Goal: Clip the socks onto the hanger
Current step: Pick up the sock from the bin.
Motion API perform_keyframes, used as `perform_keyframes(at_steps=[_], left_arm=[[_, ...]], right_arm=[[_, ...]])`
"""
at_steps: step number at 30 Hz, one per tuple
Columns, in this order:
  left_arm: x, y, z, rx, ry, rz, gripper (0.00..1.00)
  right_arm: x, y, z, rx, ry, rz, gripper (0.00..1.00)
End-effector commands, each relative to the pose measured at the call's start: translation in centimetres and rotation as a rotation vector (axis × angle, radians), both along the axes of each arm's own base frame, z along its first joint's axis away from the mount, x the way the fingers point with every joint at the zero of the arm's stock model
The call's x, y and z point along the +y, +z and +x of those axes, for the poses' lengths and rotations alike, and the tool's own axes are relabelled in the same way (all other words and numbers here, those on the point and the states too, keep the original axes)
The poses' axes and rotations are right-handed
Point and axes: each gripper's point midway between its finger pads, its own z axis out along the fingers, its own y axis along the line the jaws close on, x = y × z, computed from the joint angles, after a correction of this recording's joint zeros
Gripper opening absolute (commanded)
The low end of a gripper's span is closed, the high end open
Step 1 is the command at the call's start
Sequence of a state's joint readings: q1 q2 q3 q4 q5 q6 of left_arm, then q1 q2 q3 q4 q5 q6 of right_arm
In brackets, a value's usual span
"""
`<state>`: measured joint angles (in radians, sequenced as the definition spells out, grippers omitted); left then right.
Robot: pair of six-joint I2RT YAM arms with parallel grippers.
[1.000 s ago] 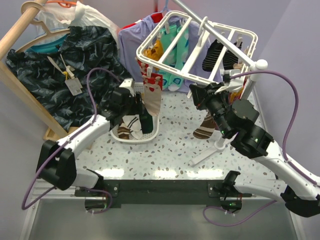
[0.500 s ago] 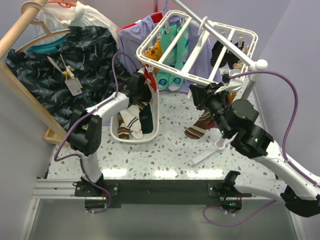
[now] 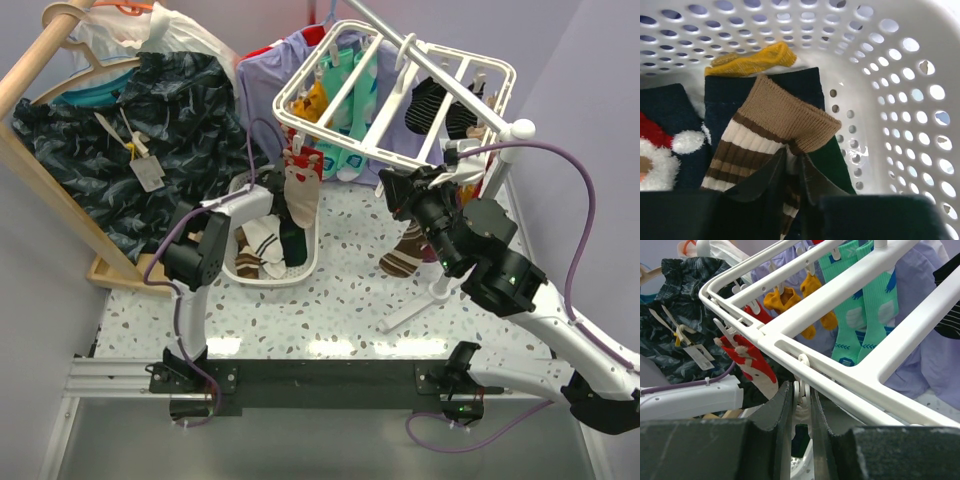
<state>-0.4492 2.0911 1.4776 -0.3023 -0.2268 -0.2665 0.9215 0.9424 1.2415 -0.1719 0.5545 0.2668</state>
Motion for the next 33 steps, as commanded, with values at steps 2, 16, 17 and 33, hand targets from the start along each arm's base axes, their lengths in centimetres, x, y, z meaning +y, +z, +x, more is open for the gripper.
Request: perform_keyframes(at_steps=[2,16,17,33], left_arm=[[0.8,3.6,0.7,-0.081,0.012,-0.004,0.16],[0.6,3.8,0.1,-0.068,0.019,-0.097,0.34],[0.6,3.8,0.3,-0.071,0.022,-0.106,0.41],[1.1,-0.2,1.3,0.0,0.037,-0.053,0.18]], right_arm=[[0.1,0.8,-0.1,-0.012,0.013,-0.009,0.06],[0.2,1.2,-0.3,-0.015,0.027,-0.004,0.06],[0.2,1.1,-0.2,-0.014,0.027,-0.008,0.06],[0.1,0.5,-0.1,-0.005,0.015,-0.021,0.06]])
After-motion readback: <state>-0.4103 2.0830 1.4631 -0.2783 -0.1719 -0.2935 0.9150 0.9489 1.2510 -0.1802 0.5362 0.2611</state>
